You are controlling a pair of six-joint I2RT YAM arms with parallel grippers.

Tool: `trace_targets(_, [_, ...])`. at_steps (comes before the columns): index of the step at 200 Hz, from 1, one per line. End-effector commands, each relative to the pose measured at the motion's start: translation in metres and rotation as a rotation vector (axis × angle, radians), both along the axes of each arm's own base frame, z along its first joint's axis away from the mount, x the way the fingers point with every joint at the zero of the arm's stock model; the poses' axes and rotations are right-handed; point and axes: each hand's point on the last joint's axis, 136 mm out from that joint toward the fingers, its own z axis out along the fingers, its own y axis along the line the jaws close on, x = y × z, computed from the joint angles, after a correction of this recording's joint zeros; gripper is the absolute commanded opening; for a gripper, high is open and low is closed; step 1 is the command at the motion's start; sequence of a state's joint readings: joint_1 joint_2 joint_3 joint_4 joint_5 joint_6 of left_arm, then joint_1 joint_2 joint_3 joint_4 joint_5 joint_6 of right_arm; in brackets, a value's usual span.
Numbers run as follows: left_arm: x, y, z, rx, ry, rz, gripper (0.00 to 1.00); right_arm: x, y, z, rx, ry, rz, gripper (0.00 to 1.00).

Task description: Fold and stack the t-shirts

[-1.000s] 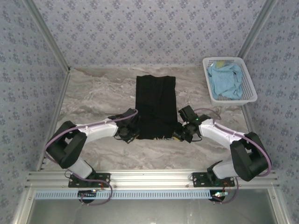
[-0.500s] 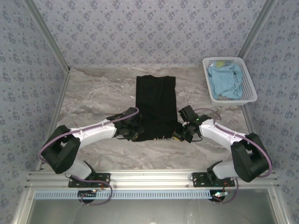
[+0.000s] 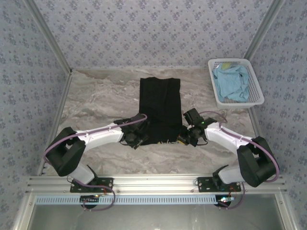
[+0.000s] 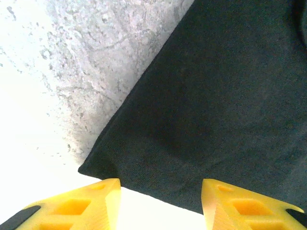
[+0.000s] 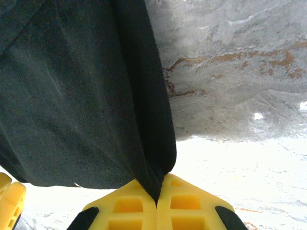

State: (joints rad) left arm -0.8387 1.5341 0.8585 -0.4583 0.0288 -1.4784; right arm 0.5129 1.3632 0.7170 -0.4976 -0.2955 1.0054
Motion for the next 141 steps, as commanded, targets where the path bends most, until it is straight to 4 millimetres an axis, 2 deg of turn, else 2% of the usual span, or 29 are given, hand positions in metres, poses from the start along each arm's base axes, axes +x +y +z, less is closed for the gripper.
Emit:
trace_targets(1, [-0.031, 0.041, -0.012, 0.164, 0.163, 0.167, 0.49, -0.011, -0.005, -0.005, -0.029, 0.038, 0.001, 0.00])
trace_targets(24, [-0.029, 0.047, -0.011, 0.197, 0.152, 0.167, 0.49, -0.012, -0.005, -0.007, -0.032, 0.043, 0.005, 0.00])
trace_targets(69, [-0.030, 0.052, -0.026, 0.213, 0.180, 0.164, 0.50, -0.013, -0.005, -0.009, -0.034, 0.048, 0.010, 0.00])
trace_targets(94, [-0.021, 0.043, -0.032, 0.207, 0.179, 0.141, 0.47, -0.013, -0.005, -0.010, -0.038, 0.048, 0.012, 0.00])
trace_targets(110, [-0.016, 0.041, -0.035, 0.226, 0.172, 0.125, 0.39, -0.013, -0.005, -0.010, -0.038, 0.049, 0.013, 0.00])
trace_targets(141, [-0.002, 0.040, -0.034, 0.264, 0.140, 0.086, 0.14, -0.014, -0.006, -0.013, -0.045, 0.056, 0.014, 0.00])
